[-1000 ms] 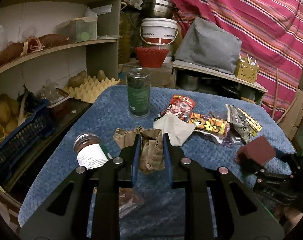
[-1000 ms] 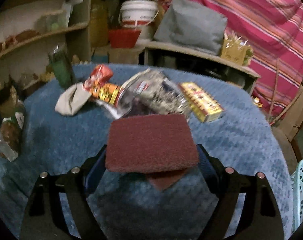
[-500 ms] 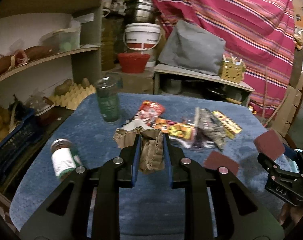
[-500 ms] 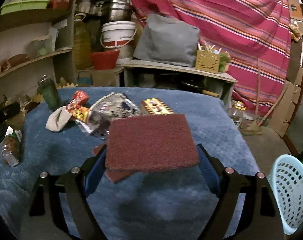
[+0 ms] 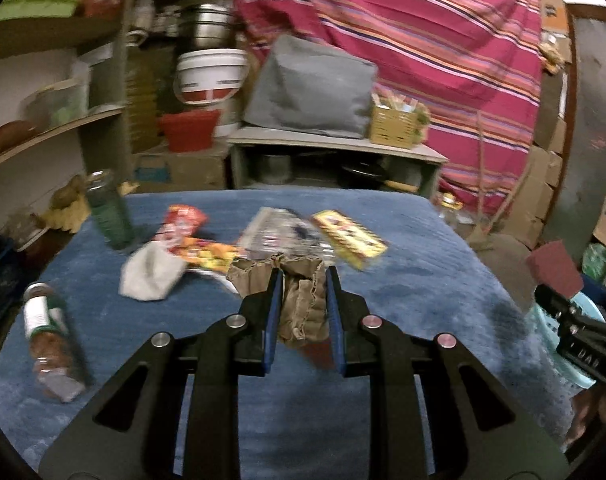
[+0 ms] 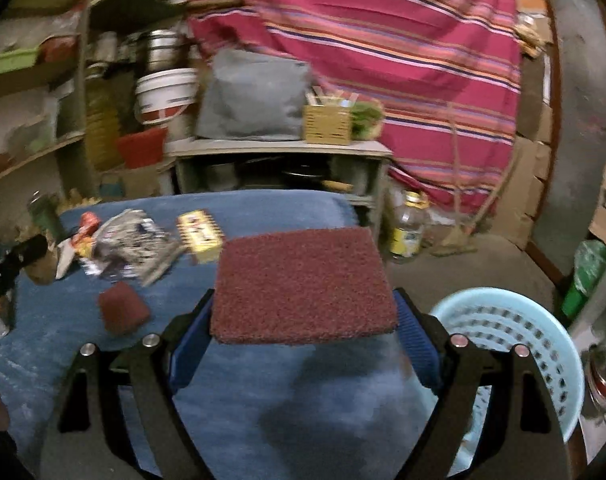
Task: Collect trash
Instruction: 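Carry both items to the blue basket while the left tool drops the brown paper in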
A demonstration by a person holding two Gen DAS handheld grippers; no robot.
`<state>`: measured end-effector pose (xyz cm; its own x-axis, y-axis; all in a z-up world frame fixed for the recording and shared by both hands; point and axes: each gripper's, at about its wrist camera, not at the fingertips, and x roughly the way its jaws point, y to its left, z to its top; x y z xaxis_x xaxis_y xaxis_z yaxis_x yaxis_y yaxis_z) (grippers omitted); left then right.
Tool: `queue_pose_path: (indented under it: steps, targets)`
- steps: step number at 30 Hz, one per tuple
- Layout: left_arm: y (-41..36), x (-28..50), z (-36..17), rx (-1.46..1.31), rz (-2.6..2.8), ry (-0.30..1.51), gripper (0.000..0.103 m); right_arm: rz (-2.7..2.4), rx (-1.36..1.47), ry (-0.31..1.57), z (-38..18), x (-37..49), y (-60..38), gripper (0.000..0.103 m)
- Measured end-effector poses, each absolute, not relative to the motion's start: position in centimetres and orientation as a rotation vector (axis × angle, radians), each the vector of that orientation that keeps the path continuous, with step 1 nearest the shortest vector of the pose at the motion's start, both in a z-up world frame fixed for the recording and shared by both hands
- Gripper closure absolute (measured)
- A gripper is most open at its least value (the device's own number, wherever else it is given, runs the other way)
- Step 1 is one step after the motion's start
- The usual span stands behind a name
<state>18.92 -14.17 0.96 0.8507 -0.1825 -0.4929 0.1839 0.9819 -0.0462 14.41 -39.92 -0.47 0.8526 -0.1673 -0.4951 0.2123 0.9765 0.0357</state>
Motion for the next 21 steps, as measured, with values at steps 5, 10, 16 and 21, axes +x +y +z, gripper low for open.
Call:
queue_pose_path:
  steps: [5,10,16,21]
  targets:
    - [-19.7,18.3,0.1,0.052,-0.277,0.533,0.083,-0.299,0.117,0.519,-0.7,12.3,-45.3,0.019]
    - [-25.0,17.0,-0.2,0.079,-0.367,0.529,0.083,-0.412,0.148,0.536,-1.6,10.0,-50.8,0.019]
    - [-31.4,15.6,-0.9,0.093,-0.493,0.544,0.083,-0.492,0.161,0.561,-2.6,8.4,-54.6,0.019]
    - [-36.0,14.7,-1.4,0.107,-0.577,0.547,0.083,-0.524,0.156,0.587,-3.4,7.7,-56.3,0.019]
